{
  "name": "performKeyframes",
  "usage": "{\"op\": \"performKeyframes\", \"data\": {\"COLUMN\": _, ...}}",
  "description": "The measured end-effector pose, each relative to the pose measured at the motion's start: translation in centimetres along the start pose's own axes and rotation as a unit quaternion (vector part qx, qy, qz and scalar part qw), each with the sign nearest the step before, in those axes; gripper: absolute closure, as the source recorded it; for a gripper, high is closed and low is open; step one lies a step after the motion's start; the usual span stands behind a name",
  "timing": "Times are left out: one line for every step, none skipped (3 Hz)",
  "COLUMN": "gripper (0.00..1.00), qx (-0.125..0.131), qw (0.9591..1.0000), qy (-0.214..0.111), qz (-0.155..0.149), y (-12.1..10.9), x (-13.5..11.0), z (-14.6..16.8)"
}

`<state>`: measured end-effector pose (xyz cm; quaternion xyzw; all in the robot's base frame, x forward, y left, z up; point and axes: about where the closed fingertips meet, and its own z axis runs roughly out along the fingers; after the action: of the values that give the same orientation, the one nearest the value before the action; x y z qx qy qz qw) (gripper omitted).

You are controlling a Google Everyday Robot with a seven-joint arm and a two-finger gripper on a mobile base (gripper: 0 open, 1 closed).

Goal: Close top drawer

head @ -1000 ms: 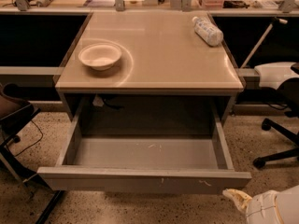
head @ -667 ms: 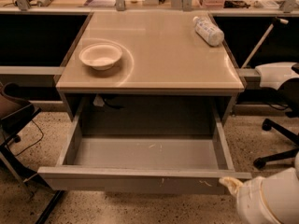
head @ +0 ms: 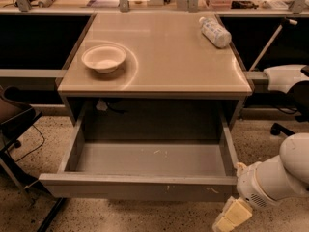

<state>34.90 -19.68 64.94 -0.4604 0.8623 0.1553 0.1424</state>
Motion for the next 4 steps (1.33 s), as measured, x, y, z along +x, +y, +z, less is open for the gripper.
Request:
{"op": "performKeyframes", "data": {"gripper": 0.00, "qx": 0.000, "qw": 1.0000, "qy": 0.000, "qz": 0.000, "y": 0.00, "x": 0.00, "z": 0.00}}
{"op": "performKeyframes", "data": {"gripper": 0.19, "qx": 0.000, "qw": 1.0000, "qy": 0.000, "qz": 0.000, "y": 0.00, "x": 0.00, "z": 0.00}}
{"op": "performKeyframes", "data": {"gripper": 0.42, "qx": 0.000, "qw": 1.0000, "qy": 0.000, "qz": 0.000, "y": 0.00, "x": 0.00, "z": 0.00}}
{"op": "performKeyframes", "data": {"gripper": 0.65, "qx": 0.000, "qw": 1.0000, "qy": 0.000, "qz": 0.000, "y": 0.00, "x": -0.01, "z": -0.02}}
